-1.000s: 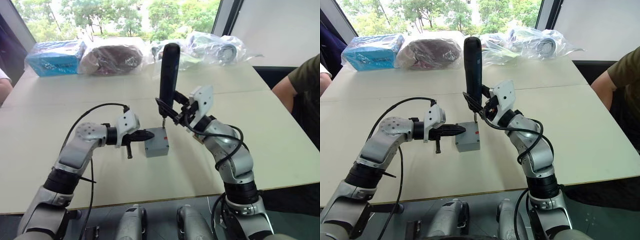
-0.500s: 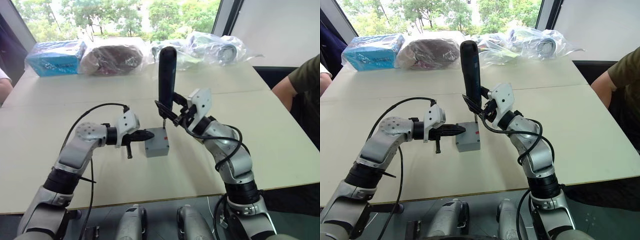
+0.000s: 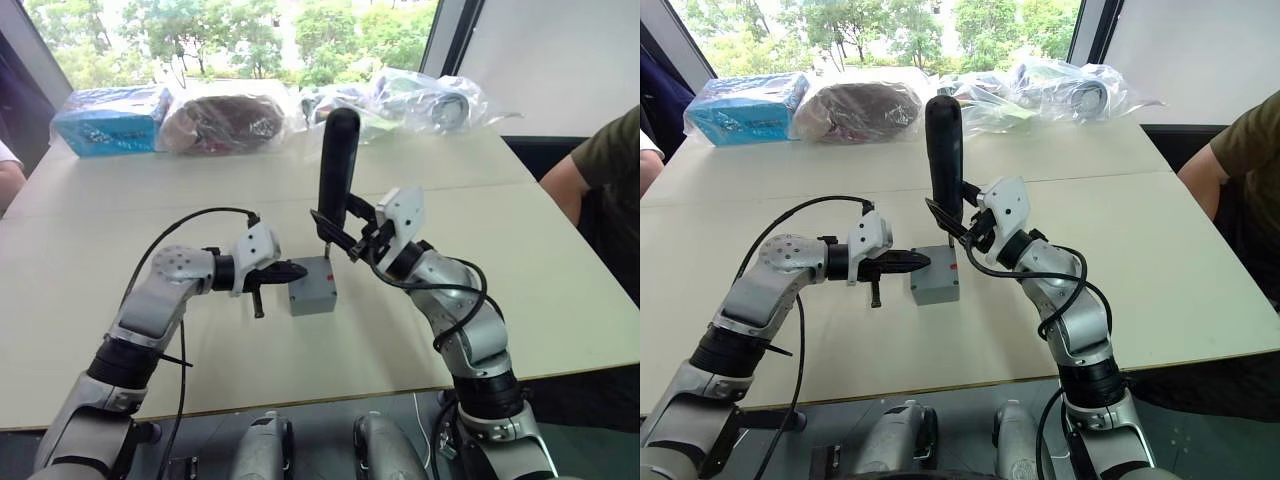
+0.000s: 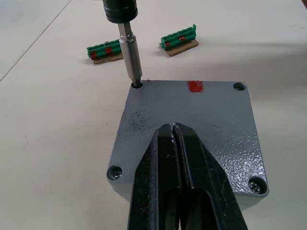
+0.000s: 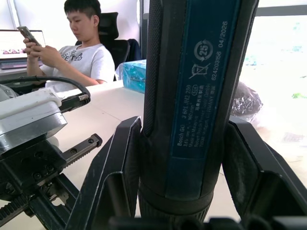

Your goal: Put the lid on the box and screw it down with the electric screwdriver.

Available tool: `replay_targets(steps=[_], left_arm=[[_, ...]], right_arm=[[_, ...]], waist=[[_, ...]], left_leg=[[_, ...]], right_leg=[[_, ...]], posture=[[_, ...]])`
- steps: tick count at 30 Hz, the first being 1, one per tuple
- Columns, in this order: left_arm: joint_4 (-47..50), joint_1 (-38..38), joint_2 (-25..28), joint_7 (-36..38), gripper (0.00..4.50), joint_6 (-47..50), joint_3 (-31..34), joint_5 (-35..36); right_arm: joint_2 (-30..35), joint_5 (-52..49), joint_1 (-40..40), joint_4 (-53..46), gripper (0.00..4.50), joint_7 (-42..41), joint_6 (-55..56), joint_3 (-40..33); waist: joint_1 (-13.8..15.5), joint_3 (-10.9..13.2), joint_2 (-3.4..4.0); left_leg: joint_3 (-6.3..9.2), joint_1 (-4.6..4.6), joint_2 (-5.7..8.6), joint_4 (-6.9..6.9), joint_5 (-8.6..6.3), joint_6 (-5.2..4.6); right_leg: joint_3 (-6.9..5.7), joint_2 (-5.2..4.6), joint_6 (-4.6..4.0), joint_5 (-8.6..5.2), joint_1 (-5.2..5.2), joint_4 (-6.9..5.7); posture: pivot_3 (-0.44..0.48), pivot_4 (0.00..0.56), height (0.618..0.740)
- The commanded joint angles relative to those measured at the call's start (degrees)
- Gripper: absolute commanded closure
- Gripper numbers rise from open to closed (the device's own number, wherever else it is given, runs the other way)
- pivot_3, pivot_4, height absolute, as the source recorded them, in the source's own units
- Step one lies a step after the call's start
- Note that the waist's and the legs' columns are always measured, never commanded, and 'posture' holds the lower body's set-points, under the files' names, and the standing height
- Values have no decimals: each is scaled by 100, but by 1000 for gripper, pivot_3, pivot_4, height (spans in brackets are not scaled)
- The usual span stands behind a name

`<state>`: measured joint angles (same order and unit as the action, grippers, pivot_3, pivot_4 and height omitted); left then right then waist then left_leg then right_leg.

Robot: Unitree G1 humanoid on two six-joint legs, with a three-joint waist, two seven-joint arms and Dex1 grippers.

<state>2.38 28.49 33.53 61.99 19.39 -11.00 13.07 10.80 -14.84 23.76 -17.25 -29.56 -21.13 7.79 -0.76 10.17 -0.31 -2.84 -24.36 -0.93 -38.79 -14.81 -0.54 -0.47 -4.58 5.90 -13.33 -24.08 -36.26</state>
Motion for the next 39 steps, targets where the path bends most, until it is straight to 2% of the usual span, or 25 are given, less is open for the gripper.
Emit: replay_targets(steps=[1, 5, 9, 14, 26, 39], left_arm=[[49, -19, 27, 8, 4500, -42, -54, -57], [4, -32, 49, -2, 4500, -106, -102, -122], [2, -27, 56, 7, 4500, -108, -114, -122], [14, -48, 53, 11, 4500, -109, -122, -146], [-15, -78, 60, 15, 4500, -133, -139, -183], [37, -94, 67, 2, 4500, -100, -129, -162]], right_arm=[[-17, -81, -216, 256, 2597, 33, -673, 251], [-157, -70, -59, 464, 2597, 477, -1276, 65], [-78, -56, 0, 472, 2597, 496, -1550, 157], [-42, 1, -22, 495, 2597, 506, -1541, 215], [176, 301, -139, 449, 2597, 377, -1274, 575], [157, 228, -35, 431, 2597, 285, -1071, 422]], waist=[[-5, -16, -7], [-8, -51, -19], [-2, -85, -28], [-1, -101, -38], [-5, -120, -45], [1, -123, -48]], left_leg=[[0, 0, -1, 0, 0, 0], [-1, 7, -3, 4, 0, 0], [-1, 21, -5, 9, -1, 0], [-6, 102, -4, 63, -1, 1], [-3, 105, -10, 71, -2, 1], [-1, 105, -12, 73, -2, 2]], right_leg=[[0, 0, 0, 0, 0, 0], [1, 2, -1, -1, 2, 0], [1, 1, -17, -10, 16, 3], [5, -14, -28, -17, 81, 31], [5, -13, -37, -25, 78, 28], [5, -17, -50, -33, 78, 30]], posture=[[0, 150, 740], [0, 150, 740], [0, 150, 740], [0, 150, 740], [0, 150, 740], [0, 150, 740]])
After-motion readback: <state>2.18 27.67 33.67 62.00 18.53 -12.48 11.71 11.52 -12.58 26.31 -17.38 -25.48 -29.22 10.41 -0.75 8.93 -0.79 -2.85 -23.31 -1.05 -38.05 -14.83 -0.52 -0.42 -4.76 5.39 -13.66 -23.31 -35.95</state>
